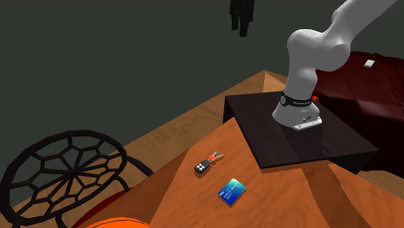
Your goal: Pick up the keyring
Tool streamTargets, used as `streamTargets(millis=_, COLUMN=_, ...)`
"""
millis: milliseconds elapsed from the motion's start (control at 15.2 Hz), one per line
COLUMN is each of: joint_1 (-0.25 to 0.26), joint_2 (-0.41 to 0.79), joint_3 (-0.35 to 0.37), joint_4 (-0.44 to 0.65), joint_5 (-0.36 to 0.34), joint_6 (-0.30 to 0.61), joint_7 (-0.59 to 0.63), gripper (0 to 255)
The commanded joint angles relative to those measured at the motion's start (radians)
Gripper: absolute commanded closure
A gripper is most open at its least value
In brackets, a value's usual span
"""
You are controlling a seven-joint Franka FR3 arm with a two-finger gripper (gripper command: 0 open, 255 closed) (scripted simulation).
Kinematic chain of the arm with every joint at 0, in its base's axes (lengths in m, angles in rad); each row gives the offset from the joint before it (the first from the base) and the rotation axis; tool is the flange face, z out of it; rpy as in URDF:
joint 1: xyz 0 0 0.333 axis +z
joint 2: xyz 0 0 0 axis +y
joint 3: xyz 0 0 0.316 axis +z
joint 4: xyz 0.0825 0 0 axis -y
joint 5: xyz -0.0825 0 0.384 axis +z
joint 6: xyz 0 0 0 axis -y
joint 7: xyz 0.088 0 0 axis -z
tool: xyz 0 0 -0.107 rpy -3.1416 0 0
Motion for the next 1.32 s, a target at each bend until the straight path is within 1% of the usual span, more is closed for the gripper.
streamTargets(millis=0, joint_1=0.0, joint_2=0.0, joint_3=0.0, joint_4=0.0, joint_5=0.0, joint_6=0.0, joint_7=0.0, gripper=0)
streamTargets(millis=330, joint_1=0.035, joint_2=0.044, joint_3=0.036, joint_4=-0.123, joint_5=0.025, joint_6=0.185, joint_7=0.005, gripper=0)
streamTargets(millis=660, joint_1=0.072, joint_2=0.131, joint_3=0.076, joint_4=-0.214, joint_5=0.048, joint_6=0.383, joint_7=0.011, gripper=0)
streamTargets(millis=924, joint_1=0.1, joint_2=0.236, joint_3=0.11, joint_4=-0.262, joint_5=0.062, joint_6=0.55, joint_7=0.018, gripper=0)
streamTargets(millis=1254, joint_1=0.126, joint_2=0.406, joint_3=0.157, joint_4=-0.286, joint_5=0.065, joint_6=0.764, joint_7=0.033, gripper=0)
